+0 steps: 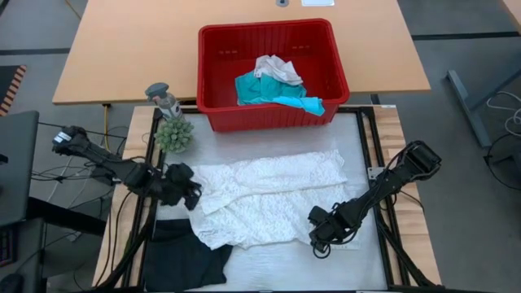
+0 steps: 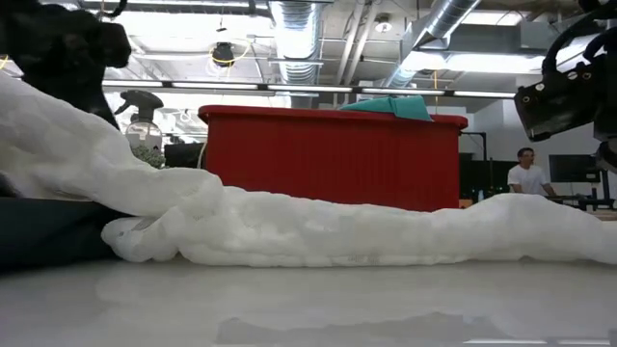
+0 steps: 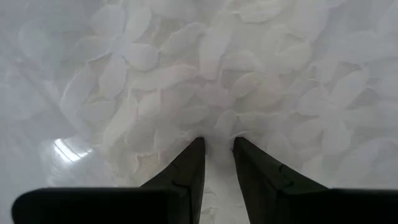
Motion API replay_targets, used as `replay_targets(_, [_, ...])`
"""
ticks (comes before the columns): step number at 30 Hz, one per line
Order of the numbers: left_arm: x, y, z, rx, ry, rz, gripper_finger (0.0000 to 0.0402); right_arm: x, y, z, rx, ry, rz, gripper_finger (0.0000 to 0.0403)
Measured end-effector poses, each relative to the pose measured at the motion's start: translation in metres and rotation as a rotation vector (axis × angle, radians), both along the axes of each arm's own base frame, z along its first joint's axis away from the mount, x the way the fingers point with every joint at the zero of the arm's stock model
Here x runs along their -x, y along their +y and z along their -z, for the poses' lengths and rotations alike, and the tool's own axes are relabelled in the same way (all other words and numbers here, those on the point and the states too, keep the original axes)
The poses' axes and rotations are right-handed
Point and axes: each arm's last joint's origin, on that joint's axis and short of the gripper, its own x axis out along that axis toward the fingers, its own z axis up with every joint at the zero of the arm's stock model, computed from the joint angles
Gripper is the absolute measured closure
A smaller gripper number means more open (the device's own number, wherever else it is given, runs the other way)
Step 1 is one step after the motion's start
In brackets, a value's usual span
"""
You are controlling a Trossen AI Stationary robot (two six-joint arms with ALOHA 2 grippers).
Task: Fold Laundry from Bin
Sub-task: Fold the white dress
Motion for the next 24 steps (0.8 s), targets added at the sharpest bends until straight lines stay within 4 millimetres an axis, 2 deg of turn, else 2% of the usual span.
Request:
replay_targets(6, [0.000, 0.007, 0.000, -0.255, 0.032, 0.174, 0.0390, 0.000, 0.000, 0.000, -0.014, 0.008, 0.016, 0.0287])
replay_targets(11, [-0.004, 0.007, -0.004, -0.323, 0.056, 0.363, 0.0333, 0.002, 0.005, 0.000, -0.025, 0.006, 0.003, 0.0287])
replay_targets(18, [-0.011, 0.017, 0.006, -0.456, 0.201, 0.456, 0.0240, 0.003, 0.006, -0.001, -0.046, 0.021, -0.005, 0.0287])
replay_targets(24, [-0.023, 0.025, 0.022, -0.446, 0.325, 0.463, 0.0209, 0.003, 0.007, -0.001, -0.054, 0.027, -0.007, 0.0287])
